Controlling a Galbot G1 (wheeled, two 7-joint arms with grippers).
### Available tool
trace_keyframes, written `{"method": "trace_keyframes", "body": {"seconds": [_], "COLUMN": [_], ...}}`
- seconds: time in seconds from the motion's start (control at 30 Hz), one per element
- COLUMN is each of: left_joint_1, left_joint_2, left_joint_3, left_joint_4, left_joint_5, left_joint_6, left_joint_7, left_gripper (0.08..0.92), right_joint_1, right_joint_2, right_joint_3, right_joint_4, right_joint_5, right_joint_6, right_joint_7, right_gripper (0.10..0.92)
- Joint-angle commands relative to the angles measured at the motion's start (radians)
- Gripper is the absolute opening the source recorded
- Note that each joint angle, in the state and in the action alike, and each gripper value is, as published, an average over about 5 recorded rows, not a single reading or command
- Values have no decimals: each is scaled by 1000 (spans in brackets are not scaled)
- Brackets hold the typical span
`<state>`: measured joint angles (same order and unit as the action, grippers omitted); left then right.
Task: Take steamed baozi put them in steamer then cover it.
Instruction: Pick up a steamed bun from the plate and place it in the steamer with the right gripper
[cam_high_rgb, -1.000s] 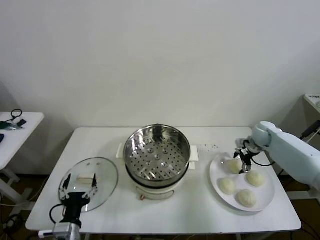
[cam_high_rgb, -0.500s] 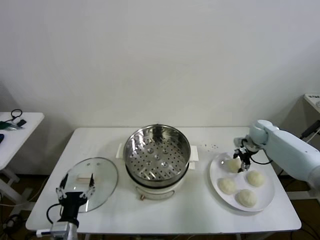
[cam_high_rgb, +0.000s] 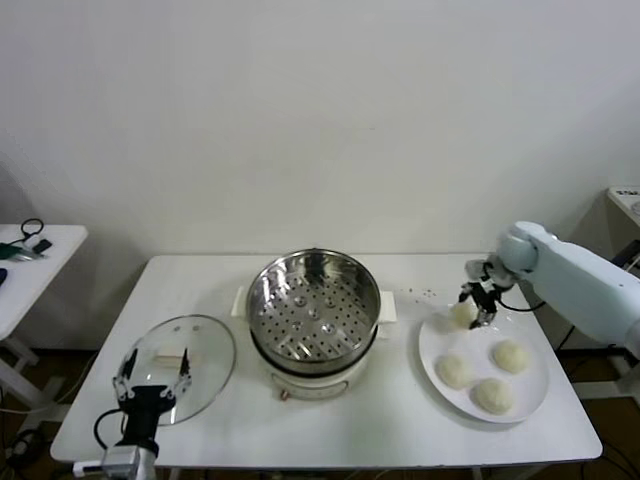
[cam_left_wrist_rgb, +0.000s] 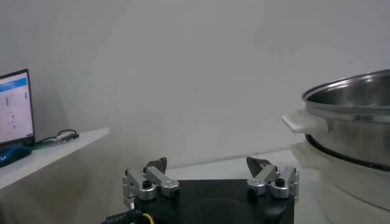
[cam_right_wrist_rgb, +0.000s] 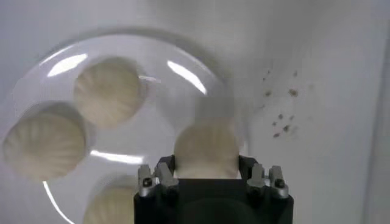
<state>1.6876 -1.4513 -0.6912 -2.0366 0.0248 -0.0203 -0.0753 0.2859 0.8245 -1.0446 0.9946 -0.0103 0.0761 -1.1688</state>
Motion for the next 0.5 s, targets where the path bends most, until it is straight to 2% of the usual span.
{"method": "trace_keyframes", "body": {"seconds": [0.03, 0.3, 0.5], "left_joint_1": [13, 22, 24], "left_joint_2": [-4, -5, -4], "left_joint_3": [2, 1, -1], "left_joint_4": [-2, -1, -10], "left_joint_5": [1, -3, -2], "left_joint_6": [-2, -3, 3], "left_joint_7": [0, 1, 5], "left_gripper": [823, 823, 823], "right_joint_1": [326, 458, 459], "right_joint_2": [65, 235, 381], "right_joint_3": [-214, -259, -238], "right_joint_4": [83, 106, 109], "right_joint_5": [83, 95, 12], "right_joint_6": [154, 264, 379], "right_joint_7": [-20, -46, -55], "right_gripper": [670, 673, 679]}}
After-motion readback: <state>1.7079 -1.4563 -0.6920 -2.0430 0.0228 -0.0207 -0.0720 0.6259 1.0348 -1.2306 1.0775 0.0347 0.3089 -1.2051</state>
